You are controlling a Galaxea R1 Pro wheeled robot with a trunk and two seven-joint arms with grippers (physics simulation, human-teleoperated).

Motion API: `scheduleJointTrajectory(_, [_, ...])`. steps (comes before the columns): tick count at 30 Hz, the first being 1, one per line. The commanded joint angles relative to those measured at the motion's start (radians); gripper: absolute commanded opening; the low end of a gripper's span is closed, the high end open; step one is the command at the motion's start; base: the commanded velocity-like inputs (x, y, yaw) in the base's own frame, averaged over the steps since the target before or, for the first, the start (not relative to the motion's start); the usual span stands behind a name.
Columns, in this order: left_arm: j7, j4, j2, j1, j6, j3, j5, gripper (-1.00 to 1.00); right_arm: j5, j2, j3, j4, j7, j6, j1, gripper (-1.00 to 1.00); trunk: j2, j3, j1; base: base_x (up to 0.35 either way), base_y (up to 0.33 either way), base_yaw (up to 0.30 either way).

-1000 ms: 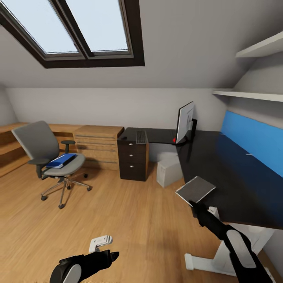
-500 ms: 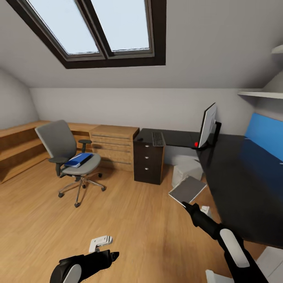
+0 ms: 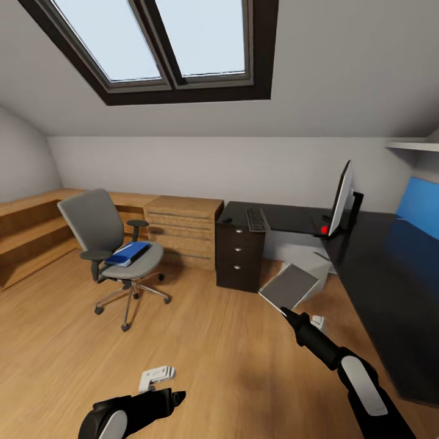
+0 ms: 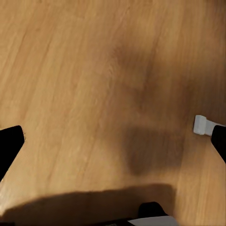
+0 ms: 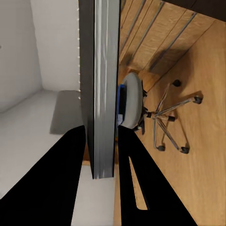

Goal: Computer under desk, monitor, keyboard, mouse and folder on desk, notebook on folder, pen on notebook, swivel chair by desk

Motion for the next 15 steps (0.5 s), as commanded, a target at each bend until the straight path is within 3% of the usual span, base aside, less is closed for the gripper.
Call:
scheduleJointTrajectory(1, [0.01, -0.001, 0.001, -0.001, 0.001, -0.003, 0.01, 1.0, -0.01, 0.0, -0.002, -0.001, 0.008, 0.015, -0.001, -1.0, -0.001, -0.001, 0.0, 0.244, 0.216, 0.0])
scheduleJointTrajectory(6, [0.009, -0.001, 0.001, -0.001, 0.001, -0.004, 0.01, 1.0, -0.011, 0.002, -0.002, 0.0, 0.01, 0.015, -0.001, -1.0, -0.001, -0.001, 0.0, 0.261, 0.193, 0.0])
scheduleJointTrajectory(15, [0.01, 0.002, 0.001, -0.001, 0.001, -0.01, 0.012, 1.0, -0.004, -0.005, -0.004, 0.001, 0.06, 0.015, 0.001, -1.0, -0.001, -0.001, 0.0, 0.328, 0.007, 0.0])
